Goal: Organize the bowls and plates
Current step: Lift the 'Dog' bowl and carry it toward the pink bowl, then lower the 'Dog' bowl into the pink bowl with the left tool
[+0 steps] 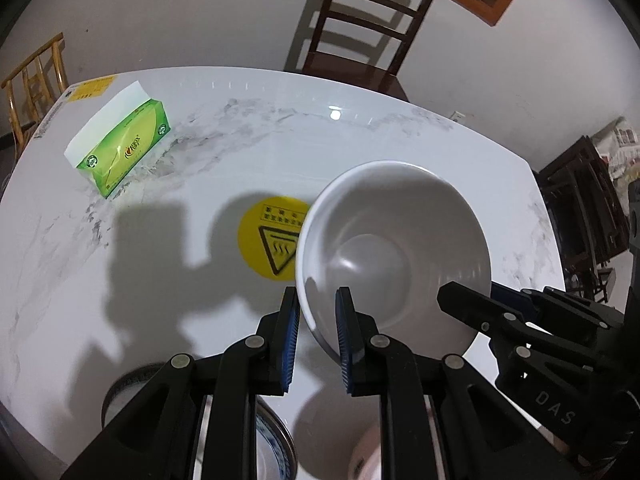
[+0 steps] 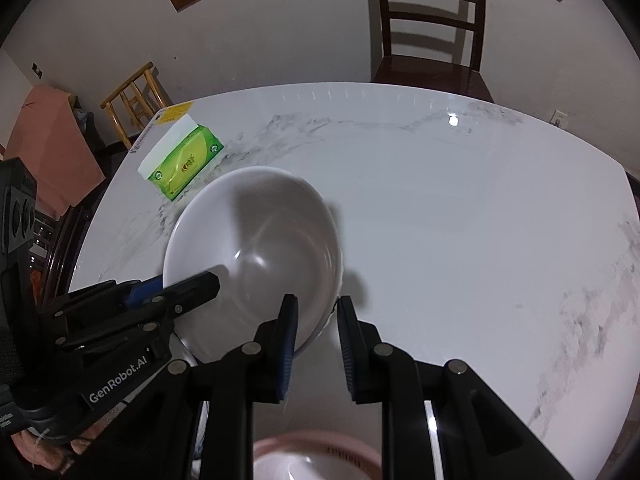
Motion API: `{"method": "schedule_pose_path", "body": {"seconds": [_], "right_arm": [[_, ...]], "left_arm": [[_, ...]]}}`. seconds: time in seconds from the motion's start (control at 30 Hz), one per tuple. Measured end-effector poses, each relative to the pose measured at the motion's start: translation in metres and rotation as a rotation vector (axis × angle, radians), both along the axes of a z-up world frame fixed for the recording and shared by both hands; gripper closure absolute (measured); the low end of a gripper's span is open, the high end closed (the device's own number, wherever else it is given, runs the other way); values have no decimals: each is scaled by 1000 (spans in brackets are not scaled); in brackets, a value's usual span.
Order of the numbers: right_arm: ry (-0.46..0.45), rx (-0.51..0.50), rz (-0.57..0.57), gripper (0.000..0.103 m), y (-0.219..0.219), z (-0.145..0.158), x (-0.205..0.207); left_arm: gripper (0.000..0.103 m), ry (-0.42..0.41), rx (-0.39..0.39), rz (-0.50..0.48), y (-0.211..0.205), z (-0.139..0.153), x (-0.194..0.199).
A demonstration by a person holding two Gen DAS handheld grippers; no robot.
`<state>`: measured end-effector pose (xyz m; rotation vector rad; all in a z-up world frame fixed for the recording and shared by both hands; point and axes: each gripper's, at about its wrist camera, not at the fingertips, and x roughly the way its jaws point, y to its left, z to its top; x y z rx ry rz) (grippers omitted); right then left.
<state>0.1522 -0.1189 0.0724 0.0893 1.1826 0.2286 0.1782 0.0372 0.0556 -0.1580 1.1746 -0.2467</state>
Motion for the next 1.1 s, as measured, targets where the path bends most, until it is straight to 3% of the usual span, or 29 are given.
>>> {"method": "schedule_pose_path", "body": {"seconds": [0.73, 1.1], "right_arm": [[-1, 12, -33, 82, -37, 23, -123], [12, 8, -49, 82, -48, 13, -162]], "left_arm": [[87, -32, 15, -125, -37, 32, -111], [86, 14, 6, -157, -49, 14, -147]]}}
